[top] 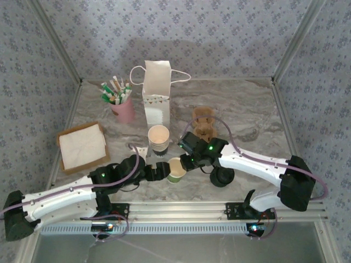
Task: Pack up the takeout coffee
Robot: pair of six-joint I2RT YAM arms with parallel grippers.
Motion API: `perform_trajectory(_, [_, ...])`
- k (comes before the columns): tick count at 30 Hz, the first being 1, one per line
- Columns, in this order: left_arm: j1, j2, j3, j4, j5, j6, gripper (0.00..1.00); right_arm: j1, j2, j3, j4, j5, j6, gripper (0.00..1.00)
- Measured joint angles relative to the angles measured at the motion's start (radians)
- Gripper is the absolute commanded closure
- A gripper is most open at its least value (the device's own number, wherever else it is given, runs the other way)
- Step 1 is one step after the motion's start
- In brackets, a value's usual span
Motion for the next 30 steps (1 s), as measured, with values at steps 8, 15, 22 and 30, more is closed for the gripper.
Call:
perform_trajectory(8, [-0.042,0.041,0.047,-0.035,-0.026,0.008,0.01,0.000,-0.016,0.013,-0.031,0.029,0.003,0.55])
perform_trajectory(15, [-0.065,0.040,0.113,-0.062,-0.063,0.019,0.01,0.000,-0.114,0.032,-0.094,0.053,0.010,0.23])
perform_trajectory(22, [-0.091,0.009,0.131,-0.137,-0.109,0.019,0.00,-0.023,-0.235,0.032,-0.175,0.098,0.014,0.00])
perform_trajectory(30, [-0.119,0.046,0.223,-0.173,-0.119,0.042,0.01,-0.124,-0.408,0.020,-0.282,0.163,0.074,0.00])
